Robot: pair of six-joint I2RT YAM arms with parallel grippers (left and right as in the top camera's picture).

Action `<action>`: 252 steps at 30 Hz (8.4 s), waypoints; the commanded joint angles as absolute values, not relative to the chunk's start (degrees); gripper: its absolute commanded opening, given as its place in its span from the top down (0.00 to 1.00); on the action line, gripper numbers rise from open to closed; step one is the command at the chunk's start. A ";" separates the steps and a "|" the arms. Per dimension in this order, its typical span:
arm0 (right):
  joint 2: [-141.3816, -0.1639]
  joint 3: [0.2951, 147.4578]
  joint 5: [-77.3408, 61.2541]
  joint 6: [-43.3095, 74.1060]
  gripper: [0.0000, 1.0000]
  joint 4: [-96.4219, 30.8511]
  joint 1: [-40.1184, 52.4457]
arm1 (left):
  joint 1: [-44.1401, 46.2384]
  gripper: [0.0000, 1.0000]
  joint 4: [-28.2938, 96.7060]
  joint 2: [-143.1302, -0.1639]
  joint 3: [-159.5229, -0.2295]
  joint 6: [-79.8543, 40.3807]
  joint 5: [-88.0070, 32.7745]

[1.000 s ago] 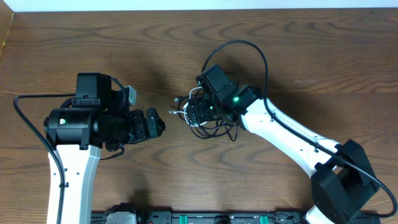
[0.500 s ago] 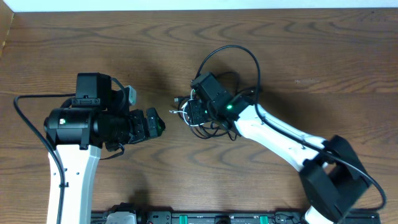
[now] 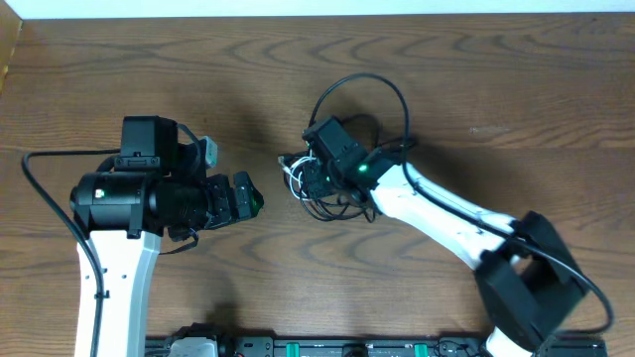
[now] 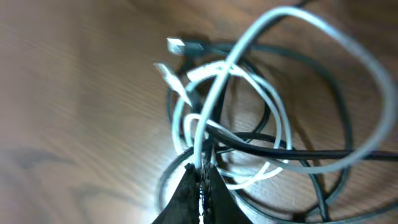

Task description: Untangle cables

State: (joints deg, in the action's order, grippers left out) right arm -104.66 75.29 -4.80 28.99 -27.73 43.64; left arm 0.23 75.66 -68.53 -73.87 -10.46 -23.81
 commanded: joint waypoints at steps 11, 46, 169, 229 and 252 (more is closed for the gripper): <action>-80.75 85.45 -4.19 28.42 0.98 -32.18 41.67 | 0.45 0.02 75.83 -68.71 -75.09 -10.13 -23.46; -113.60 84.49 -1.67 17.87 0.68 -36.73 44.25 | 0.45 0.02 75.83 -68.71 -75.09 -10.13 -23.46; -104.16 108.20 0.49 16.19 0.01 -87.88 41.65 | 0.45 0.02 75.83 -68.71 -75.09 -10.13 -23.46; -101.08 71.46 9.04 -2.26 0.99 -52.42 45.45 | 0.45 0.02 75.83 -68.71 -75.09 -10.13 -23.46; -91.90 114.24 9.13 5.52 0.99 -66.30 44.07 | 0.45 0.02 75.83 -68.71 -75.09 -10.13 -23.46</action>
